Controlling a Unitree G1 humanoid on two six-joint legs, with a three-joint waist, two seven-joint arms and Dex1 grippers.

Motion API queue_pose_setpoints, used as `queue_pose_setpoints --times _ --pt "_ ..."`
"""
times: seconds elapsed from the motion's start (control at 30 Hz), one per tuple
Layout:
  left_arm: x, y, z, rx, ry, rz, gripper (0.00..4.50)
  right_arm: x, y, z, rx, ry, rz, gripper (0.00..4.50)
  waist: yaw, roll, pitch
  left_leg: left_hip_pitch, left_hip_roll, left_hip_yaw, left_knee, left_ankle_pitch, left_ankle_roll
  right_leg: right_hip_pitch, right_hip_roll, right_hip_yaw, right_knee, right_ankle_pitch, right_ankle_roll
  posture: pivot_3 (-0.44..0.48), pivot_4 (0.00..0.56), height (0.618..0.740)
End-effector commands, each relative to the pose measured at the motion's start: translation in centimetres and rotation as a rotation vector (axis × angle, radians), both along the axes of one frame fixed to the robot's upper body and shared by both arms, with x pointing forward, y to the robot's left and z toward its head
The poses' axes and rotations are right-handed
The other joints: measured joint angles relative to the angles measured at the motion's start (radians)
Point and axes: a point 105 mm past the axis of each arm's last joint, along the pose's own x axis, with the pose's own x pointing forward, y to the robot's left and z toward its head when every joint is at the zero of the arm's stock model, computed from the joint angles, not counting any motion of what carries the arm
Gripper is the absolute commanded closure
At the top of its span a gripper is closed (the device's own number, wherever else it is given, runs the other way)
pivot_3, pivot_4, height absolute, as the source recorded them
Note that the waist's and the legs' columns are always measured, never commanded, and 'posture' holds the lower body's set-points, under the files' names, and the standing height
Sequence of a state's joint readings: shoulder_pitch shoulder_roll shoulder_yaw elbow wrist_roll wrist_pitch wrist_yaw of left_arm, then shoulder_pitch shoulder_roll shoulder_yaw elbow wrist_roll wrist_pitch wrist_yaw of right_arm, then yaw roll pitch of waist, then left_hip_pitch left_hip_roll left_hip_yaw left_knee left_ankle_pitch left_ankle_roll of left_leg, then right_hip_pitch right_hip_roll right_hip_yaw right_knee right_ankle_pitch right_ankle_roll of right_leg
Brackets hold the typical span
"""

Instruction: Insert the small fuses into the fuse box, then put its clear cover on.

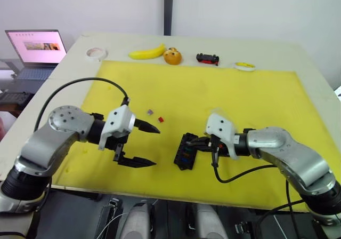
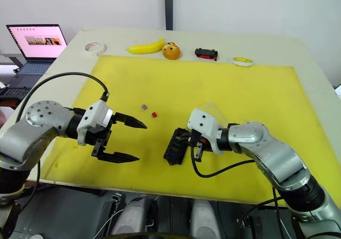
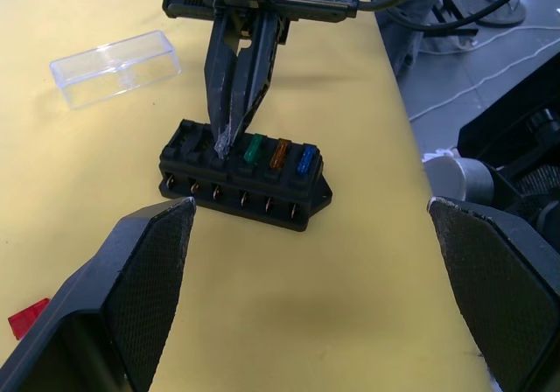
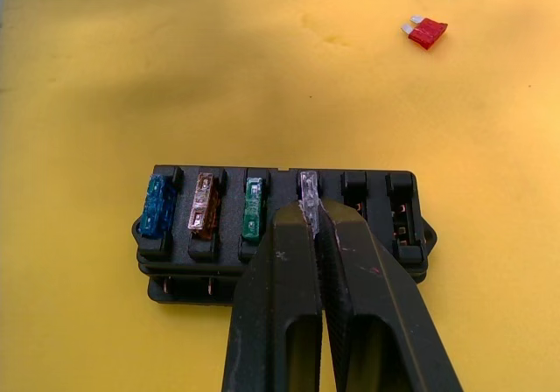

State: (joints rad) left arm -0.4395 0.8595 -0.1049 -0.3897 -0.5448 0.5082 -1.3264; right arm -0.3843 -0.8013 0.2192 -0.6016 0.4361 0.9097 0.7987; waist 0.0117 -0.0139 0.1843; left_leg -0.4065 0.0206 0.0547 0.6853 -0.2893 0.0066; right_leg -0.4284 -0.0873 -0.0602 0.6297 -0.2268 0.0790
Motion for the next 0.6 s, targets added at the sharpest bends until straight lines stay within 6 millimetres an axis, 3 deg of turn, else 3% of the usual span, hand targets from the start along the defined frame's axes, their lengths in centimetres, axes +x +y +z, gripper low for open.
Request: queue_pose_setpoints --times 0.03,0.43,0.6 --pt "-0.3 -0.1 0.5 -0.004 -0.033 -0.021 0.0 0.1 0.1 1.1 0.02 -0.051 0.003 4.48 0.0 0.0 0.0 0.0 0.0 0.0 0.0 0.0 0.0 0.0 0.0 0.0 0.0 0.0 0.0 0.0 0.15 0.737" --pt "-0.3 -0.1 0.4 -0.001 -0.031 -0.022 0.0 0.3 -0.1 2.3 0.041 -0.067 0.001 4.48 0.0 0.0 0.0 0.0 0.0 0.0 0.0 0.0 0.0 0.0 0.0 0.0 0.0 0.0 0.0 0.0 0.15 0.737" --pt "-0.2 -0.1 0.4 -0.003 -0.033 -0.022 0.0 0.4 -0.1 1.7 0.026 -0.06 -0.002 4.48 0.0 0.0 0.0 0.0 0.0 0.0 0.0 0.0 0.0 0.0 0.0 0.0 0.0 0.0 0.0 0.0 0.15 0.737"
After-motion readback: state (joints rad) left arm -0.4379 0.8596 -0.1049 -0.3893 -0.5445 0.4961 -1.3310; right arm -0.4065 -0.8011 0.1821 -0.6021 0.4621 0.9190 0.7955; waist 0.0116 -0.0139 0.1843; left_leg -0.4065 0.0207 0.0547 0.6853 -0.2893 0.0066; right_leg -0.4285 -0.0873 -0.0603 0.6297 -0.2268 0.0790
